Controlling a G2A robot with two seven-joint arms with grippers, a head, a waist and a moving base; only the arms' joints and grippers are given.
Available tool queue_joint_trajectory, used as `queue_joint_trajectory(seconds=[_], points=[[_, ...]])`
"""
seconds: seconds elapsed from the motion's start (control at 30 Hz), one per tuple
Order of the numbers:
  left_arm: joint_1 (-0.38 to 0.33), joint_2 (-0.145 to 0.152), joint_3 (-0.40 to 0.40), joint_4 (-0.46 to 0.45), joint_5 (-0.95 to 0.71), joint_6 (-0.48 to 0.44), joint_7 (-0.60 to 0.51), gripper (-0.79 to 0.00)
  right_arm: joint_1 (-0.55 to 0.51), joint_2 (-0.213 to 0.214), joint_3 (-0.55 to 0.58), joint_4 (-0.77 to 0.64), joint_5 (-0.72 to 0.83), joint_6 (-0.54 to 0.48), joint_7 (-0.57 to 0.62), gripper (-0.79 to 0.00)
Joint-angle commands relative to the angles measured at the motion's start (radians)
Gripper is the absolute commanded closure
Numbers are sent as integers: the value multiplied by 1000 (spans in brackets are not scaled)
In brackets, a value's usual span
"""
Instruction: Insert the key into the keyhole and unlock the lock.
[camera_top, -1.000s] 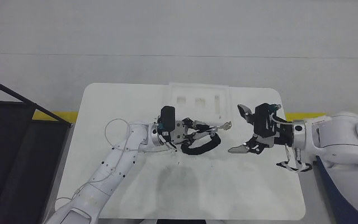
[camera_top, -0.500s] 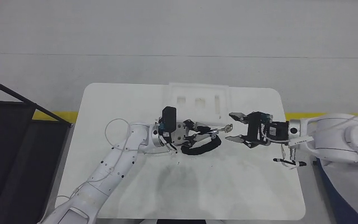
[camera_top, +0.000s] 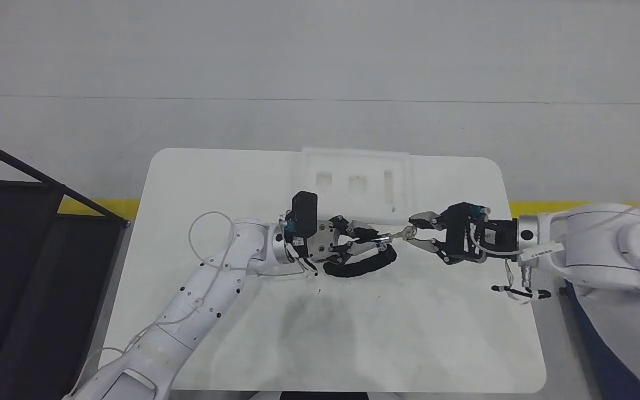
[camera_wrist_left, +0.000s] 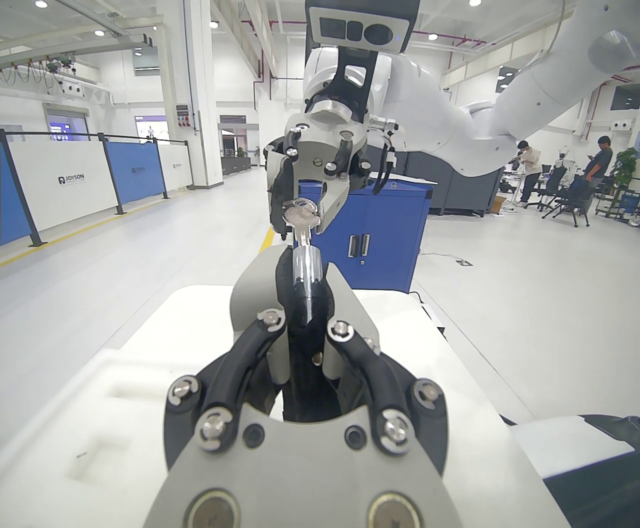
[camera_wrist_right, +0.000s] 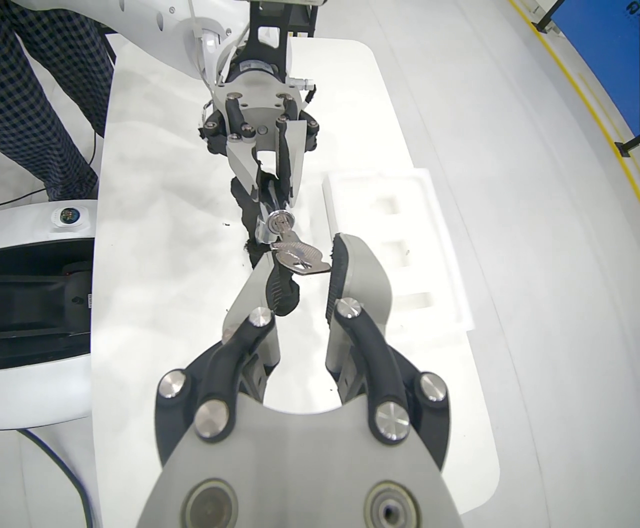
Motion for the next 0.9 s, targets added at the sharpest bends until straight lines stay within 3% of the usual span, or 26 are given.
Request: queue_joint_trajectory(seconds=[0.0,0.43,0.87], points=[[-2,0,4,2,-2,0,3,0,5,2,-3,-1,20,-4,22,-99],[-2,2,23,2,-1,0,23,0,13,19,-34,-9,222,41,174,-6],[13,7,39,-7,9,0,48,0,22,34,-83,15,581,326,412,0]])
